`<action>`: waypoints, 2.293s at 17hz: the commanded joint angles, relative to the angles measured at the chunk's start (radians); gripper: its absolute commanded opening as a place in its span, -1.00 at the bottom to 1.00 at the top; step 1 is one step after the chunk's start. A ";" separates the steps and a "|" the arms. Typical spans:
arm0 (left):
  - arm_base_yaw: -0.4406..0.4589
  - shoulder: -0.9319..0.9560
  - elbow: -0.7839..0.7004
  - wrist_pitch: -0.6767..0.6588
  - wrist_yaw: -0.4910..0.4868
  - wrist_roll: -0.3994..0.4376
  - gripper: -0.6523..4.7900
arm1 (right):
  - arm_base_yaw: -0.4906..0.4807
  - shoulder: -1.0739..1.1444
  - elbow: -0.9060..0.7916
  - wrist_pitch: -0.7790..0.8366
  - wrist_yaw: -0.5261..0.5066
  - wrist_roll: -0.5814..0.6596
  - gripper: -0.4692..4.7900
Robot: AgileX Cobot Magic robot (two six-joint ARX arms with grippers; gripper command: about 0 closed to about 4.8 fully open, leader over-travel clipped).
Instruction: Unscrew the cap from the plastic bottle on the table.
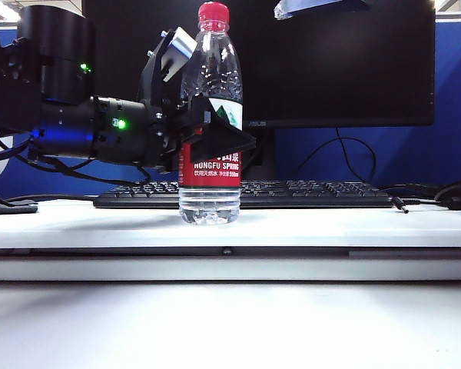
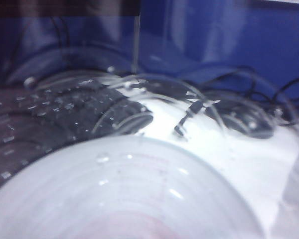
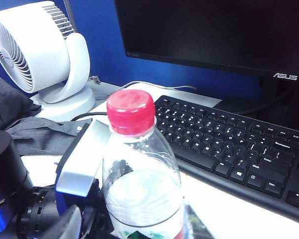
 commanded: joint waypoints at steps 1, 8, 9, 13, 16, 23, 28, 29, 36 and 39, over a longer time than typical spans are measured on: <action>-0.002 -0.002 0.006 0.013 0.004 0.008 0.09 | 0.000 -0.006 0.008 0.013 0.002 0.002 0.20; -0.010 -0.002 0.006 0.011 0.030 0.151 0.15 | 0.000 -0.003 0.008 0.024 0.013 0.094 0.20; -0.010 -0.002 0.006 0.011 0.031 0.173 0.15 | 0.000 0.000 0.008 0.027 0.013 0.113 0.20; -0.014 -0.002 0.006 -0.026 0.025 0.197 0.14 | 0.001 0.011 0.008 0.021 0.013 0.131 0.24; -0.014 -0.002 0.006 -0.034 0.022 0.163 0.15 | 0.001 0.011 0.008 0.021 0.013 0.132 0.26; -0.014 -0.002 0.006 -0.029 -0.023 0.159 0.61 | 0.002 0.011 0.008 0.008 0.009 0.132 0.26; -0.014 -0.002 0.009 -0.001 -0.089 0.156 0.60 | 0.003 0.011 0.008 -0.010 0.009 0.137 0.26; -0.014 -0.002 0.009 0.000 -0.089 0.156 0.60 | 0.003 0.011 0.008 -0.010 0.009 0.137 0.26; -0.015 -0.002 0.014 0.013 -0.085 0.156 0.24 | 0.003 0.011 0.008 -0.008 0.012 0.136 0.26; -0.015 -0.002 0.014 0.012 -0.082 0.156 0.24 | 0.004 0.025 0.008 0.016 0.033 0.135 0.28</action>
